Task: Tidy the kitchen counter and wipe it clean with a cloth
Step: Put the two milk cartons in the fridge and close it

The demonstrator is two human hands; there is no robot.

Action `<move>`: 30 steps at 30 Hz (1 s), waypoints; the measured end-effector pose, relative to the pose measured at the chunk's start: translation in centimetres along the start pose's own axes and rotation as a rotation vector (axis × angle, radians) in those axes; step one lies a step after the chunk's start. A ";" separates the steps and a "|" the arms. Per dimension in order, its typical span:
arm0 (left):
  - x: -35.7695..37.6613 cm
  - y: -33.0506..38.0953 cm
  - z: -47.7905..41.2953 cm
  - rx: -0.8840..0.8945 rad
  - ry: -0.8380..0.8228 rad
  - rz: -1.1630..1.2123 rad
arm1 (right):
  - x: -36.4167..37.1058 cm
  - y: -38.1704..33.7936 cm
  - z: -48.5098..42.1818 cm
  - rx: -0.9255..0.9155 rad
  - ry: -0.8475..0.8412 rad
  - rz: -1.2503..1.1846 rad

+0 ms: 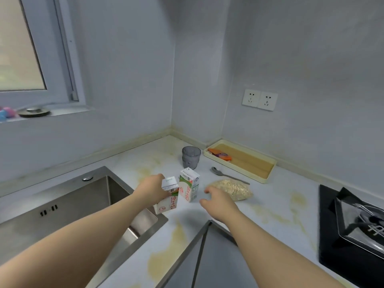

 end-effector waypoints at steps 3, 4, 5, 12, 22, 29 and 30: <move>0.7 -0.2 -2.3 -0.030 -0.007 0.030 | 0.8 -0.1 -2.7 -0.016 -0.004 -0.015; 1.0 -0.3 -3.0 -0.038 -0.011 0.038 | 1.0 -0.1 -3.6 -0.022 -0.004 -0.006; 1.2 -0.4 -3.8 -0.047 -0.014 0.042 | 1.1 0.1 -4.6 -0.030 -0.007 0.001; 2.2 0.0 -7.1 -0.084 -0.044 0.036 | 1.6 0.8 -10.0 -0.053 0.003 0.219; 3.0 0.1 -10.0 -0.164 -0.031 0.100 | 3.7 1.4 -15.8 -0.045 -0.182 0.113; 3.6 -0.2 -9.9 -0.150 -0.037 0.087 | 3.7 1.4 -16.0 -0.067 -0.134 0.068; 3.6 -0.2 -9.8 -0.144 -0.030 0.085 | 3.8 1.4 -15.8 -0.075 -0.124 0.061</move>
Point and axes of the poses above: each hand's wrist, its own z-axis away from the middle knuckle, its own x-axis out of the palm, y = z × x, the point moved 2 cm from there along -z, towards the middle knuckle, and after that the axes turned 9 degrees about -x, right-handed, at the moved point
